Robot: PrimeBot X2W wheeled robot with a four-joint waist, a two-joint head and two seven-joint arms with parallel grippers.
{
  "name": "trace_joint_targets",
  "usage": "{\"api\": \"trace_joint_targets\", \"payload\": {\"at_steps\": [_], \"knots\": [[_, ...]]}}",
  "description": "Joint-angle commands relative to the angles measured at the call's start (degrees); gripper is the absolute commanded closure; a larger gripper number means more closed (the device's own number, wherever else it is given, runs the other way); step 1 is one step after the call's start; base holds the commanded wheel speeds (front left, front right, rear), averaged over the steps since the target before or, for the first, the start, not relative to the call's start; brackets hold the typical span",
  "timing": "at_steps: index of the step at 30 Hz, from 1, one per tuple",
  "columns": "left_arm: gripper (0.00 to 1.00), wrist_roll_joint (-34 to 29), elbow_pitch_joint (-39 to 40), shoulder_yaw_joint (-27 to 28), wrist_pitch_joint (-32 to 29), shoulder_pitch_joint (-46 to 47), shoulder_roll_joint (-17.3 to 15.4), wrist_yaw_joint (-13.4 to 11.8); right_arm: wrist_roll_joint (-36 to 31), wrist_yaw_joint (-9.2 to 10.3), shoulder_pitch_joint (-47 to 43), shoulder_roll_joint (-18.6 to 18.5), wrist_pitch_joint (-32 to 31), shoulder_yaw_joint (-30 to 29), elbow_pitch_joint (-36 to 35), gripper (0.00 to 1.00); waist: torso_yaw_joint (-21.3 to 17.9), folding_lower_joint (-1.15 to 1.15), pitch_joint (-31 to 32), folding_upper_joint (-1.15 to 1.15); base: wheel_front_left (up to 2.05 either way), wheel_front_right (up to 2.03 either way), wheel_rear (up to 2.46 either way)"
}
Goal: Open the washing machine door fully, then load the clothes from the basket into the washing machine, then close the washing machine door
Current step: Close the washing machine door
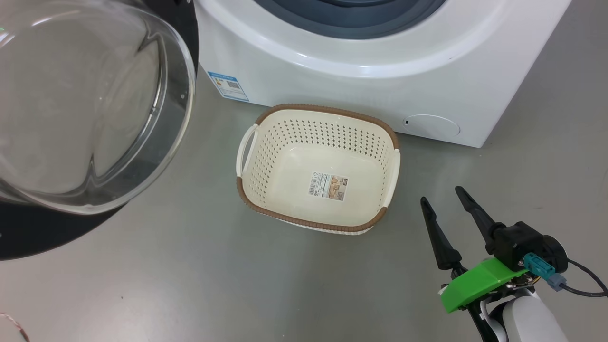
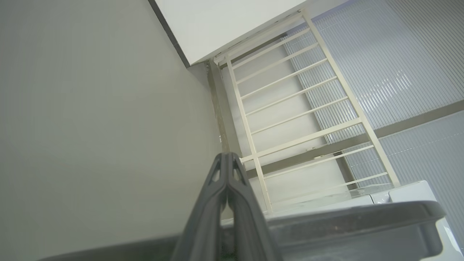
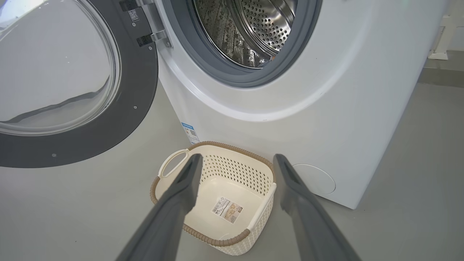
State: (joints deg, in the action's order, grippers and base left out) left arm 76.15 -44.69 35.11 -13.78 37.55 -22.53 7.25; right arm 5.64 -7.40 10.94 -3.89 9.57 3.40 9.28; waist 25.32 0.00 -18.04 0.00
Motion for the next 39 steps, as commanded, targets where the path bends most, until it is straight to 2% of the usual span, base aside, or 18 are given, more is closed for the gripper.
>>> {"api": "trace_joint_targets", "payload": {"at_steps": [1,14,28,39], "knots": [[1.00,1.26,1.02,0.70,-2.12,-1.44,-4.49,0.24,0.59,-0.09,1.29,0.26,0.01,1.86,-1.16,0.00,-0.15,0.00,0.07,0.00,0.00,0.00,0.00],[1.00,5.69,2.75,-0.81,-13.78,-4.64,-4.34,0.24,1.36,-0.09,1.15,0.26,0.41,1.99,-0.26,0.00,-0.03,0.00,0.77,0.00,0.00,0.00,0.00],[1.00,13.96,12.35,-1.13,-28.54,-10.42,-0.75,0.18,2.05,-0.09,1.16,0.46,0.74,2.12,0.97,0.00,0.18,0.00,1.63,0.00,0.00,0.00,0.00],[1.00,19.88,20.87,-2.11,-39.05,-15.06,2.82,-3.44,2.82,-0.09,0.93,0.60,1.29,2.11,2.32,0.00,-0.48,0.00,2.72,0.00,0.00,0.00,0.00]]}}
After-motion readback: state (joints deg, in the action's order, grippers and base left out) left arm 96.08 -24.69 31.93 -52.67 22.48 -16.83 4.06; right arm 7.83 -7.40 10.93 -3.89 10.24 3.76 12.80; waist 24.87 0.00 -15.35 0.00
